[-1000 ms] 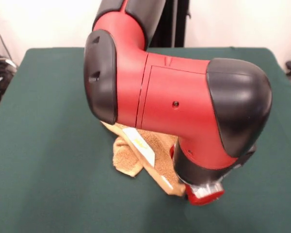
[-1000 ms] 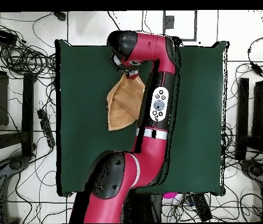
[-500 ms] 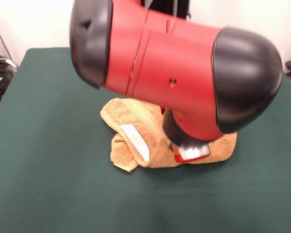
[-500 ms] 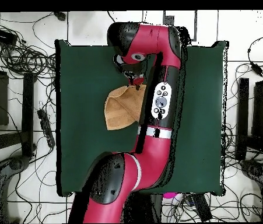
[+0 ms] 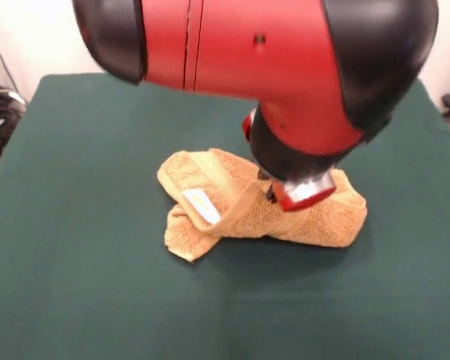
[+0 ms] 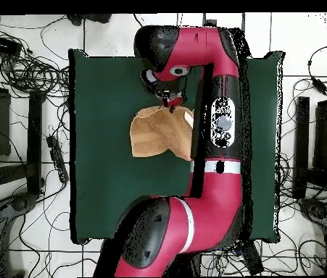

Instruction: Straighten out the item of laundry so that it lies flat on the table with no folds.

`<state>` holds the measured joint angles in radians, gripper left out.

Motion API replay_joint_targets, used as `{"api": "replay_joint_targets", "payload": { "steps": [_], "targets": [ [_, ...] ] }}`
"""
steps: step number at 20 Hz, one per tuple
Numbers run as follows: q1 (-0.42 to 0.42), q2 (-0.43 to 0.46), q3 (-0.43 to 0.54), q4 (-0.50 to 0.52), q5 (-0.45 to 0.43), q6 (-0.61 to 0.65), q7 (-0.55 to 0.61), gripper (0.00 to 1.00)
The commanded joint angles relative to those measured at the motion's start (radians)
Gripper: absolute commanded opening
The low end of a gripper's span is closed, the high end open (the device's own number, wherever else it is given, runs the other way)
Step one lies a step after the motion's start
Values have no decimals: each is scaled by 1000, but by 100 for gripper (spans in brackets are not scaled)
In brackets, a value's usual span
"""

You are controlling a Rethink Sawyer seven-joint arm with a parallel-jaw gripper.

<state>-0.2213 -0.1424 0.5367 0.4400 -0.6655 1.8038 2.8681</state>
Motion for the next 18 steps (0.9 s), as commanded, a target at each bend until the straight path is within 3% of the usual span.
{"api": "replay_joint_targets", "payload": {
  "steps": [1,3,10,18],
  "targets": [
    [-12,-291,-176,668,178,-378,376,0],
    [-8,-349,-199,757,201,-484,395,0],
    [33,-536,-293,933,345,-523,356,0],
    [100,-622,-389,1030,438,-571,321,0]
  ]
}}
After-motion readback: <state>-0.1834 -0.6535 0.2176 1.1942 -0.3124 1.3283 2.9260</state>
